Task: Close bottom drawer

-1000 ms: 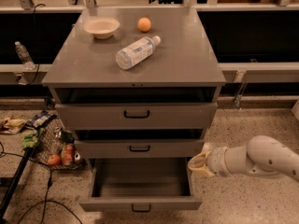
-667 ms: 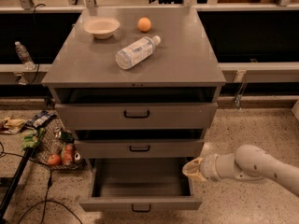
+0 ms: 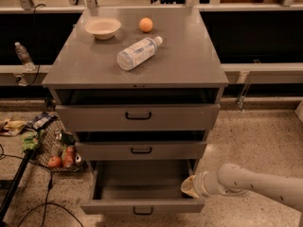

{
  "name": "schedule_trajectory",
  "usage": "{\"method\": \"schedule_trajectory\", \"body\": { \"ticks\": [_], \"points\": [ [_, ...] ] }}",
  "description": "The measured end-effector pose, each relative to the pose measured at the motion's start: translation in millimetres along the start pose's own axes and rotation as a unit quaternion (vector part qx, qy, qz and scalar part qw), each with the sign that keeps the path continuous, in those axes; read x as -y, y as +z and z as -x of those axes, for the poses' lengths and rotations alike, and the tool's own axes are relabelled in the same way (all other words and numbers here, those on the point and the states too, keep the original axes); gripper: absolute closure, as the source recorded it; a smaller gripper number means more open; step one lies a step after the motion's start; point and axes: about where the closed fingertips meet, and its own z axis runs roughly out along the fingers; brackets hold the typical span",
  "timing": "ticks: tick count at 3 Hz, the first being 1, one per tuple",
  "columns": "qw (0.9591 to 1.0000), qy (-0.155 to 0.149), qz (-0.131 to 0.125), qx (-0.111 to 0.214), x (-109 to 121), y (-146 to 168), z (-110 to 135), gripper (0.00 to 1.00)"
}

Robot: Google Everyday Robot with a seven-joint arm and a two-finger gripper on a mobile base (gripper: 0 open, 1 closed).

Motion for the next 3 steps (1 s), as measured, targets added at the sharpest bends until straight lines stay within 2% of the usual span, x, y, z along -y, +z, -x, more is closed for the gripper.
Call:
{"method": "schedule_trajectory", "body": {
  "ticks": [1,3],
  "points": [
    [0.9997,-0.001,-0.023,-0.001,11.1,2.3,-0.4,1.0],
    [0.9979,0.054,-0.011,0.034,-35.2,50.6,-34.2,1.0]
  ]
}}
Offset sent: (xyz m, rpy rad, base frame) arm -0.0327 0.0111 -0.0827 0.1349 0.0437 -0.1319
